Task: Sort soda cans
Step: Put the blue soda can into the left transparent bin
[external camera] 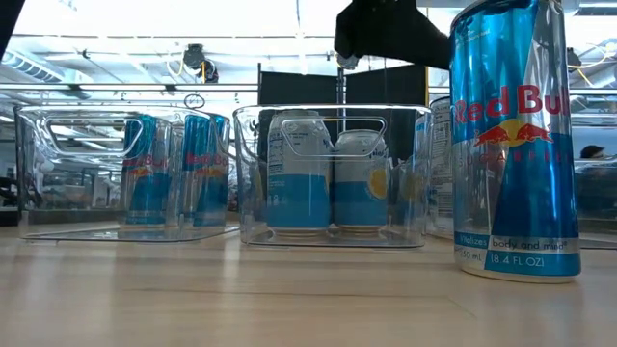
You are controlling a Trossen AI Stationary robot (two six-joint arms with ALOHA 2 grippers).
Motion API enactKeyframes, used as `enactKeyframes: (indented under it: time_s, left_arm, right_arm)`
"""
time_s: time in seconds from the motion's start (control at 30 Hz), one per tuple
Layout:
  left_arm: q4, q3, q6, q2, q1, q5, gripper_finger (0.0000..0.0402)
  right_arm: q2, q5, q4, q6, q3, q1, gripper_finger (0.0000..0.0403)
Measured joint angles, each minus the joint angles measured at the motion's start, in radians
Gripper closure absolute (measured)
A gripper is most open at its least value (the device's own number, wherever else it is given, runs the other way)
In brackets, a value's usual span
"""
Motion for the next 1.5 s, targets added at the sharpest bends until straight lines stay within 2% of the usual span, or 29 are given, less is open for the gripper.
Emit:
enactKeyframes:
  time_s: [0.3, 0.6, 0.8, 1.07, 1.2, 1.5]
  left_arm:
    - [0.042, -0.034, 0.009, 0.000, 0.000, 0.029, 0.0011]
    - [0.098, -0.034, 0.130, 0.013, 0.000, 0.030, 0.0011]
    - [0.129, -0.035, 0.126, 0.069, -0.002, 0.054, 0.0011]
    - [0.141, -0.024, 0.126, 0.068, -0.002, 0.039, 0.0015]
    - [0.135, -0.023, 0.127, 0.068, -0.002, 0.029, 0.0043]
    - [0.127, -0.023, 0.135, 0.068, 0.000, 0.041, 0.0138]
  right_arm:
    - [0.000, 0.000, 0.000, 0.000, 0.000, 0.000, 0.0126]
    - [0.000, -0.001, 0.000, 0.000, 0.000, 0.000, 0.0126]
    - [0.000, -0.002, -0.001, 0.000, 0.000, -0.005, 0.0126]
    - [0.000, -0.002, -0.001, -0.004, 0.000, -0.005, 0.0126]
    - [0.000, -0.002, 0.000, -0.004, 0.000, -0.006, 0.0126]
    - [0.000, -0.002, 0.000, -0.005, 0.000, -0.006, 0.0126]
